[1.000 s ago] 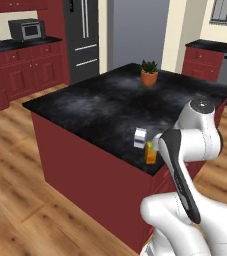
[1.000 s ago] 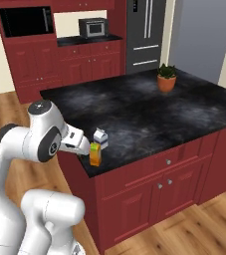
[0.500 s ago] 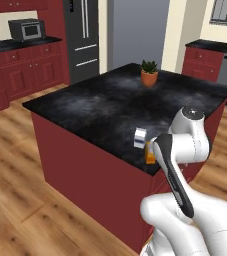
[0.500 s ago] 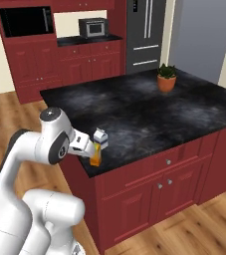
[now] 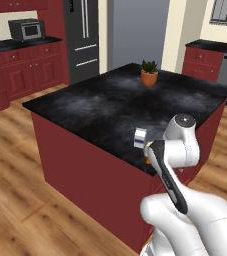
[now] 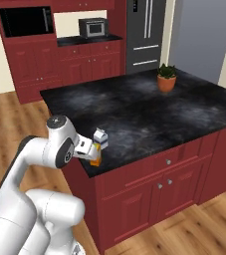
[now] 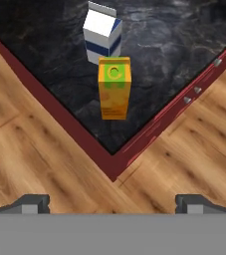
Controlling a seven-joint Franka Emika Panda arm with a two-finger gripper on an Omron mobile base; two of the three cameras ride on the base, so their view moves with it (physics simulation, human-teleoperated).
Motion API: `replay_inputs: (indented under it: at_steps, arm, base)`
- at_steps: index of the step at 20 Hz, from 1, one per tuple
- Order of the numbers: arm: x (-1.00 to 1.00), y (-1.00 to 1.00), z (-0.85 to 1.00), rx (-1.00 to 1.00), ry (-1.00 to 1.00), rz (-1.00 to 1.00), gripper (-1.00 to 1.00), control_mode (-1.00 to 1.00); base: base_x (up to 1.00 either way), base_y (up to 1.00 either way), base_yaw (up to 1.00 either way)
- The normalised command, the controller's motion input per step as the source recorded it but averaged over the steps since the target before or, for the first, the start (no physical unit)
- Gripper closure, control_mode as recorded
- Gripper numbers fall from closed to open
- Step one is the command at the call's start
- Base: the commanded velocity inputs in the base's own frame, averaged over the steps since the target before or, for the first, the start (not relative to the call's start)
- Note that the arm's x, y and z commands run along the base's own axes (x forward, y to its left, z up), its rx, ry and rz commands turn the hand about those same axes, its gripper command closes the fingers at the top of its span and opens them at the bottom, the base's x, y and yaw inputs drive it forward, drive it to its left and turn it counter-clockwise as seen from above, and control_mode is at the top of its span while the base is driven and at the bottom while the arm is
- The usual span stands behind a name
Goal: Pick the bottled water, milk, boxed drink from the counter and place them in the open cabinet.
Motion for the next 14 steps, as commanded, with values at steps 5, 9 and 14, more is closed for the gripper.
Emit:
replay_inputs:
  at_steps: [5, 9, 14]
  arm:
    - [0.25, 0.00, -0.26, 0.00, 0.00, 0.00, -1.00, -1.00]
    - [0.21, 0.00, -0.19, 0.00, 0.00, 0.00, -1.00, -1.00]
    - [0.05, 0.00, -0.06, 0.00, -0.06, 0.00, -1.00, -1.00]
  base:
    - [0.00, 0.00, 0.00]
    - [0.00, 0.00, 0.00]
    - [0.00, 0.00, 0.00]
